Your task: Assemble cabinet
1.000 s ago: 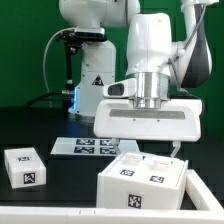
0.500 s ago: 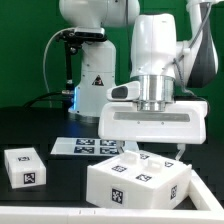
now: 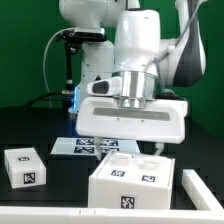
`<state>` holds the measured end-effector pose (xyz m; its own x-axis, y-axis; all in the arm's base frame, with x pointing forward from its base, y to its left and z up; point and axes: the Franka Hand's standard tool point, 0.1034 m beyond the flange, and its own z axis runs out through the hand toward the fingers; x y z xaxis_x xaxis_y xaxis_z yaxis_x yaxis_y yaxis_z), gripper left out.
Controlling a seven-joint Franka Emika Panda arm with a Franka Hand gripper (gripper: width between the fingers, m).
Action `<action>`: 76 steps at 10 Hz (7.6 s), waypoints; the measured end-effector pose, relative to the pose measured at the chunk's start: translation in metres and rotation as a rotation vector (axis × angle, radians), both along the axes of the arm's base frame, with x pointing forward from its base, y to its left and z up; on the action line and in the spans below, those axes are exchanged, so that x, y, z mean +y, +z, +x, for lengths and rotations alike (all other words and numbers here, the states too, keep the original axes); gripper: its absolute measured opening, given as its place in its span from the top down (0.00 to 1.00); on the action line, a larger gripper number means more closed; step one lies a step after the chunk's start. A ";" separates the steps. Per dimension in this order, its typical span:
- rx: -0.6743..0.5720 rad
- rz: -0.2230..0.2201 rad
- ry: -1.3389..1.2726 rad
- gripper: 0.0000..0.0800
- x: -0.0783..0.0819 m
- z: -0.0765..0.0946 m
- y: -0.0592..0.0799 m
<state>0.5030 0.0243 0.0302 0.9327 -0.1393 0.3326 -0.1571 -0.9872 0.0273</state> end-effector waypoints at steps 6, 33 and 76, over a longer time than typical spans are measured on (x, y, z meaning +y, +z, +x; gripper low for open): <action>-0.018 -0.018 0.004 0.01 -0.014 -0.005 0.004; 0.190 0.101 0.126 0.75 0.064 -0.003 0.065; 0.078 -0.008 0.248 0.04 0.033 0.089 0.112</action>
Offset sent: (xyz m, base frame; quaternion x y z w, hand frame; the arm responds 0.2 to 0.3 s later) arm -0.0137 0.0145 0.0007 0.0312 0.0000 0.0183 0.9993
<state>0.5917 0.0576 0.1422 0.9608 0.0989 0.2588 0.0923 -0.9950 0.0377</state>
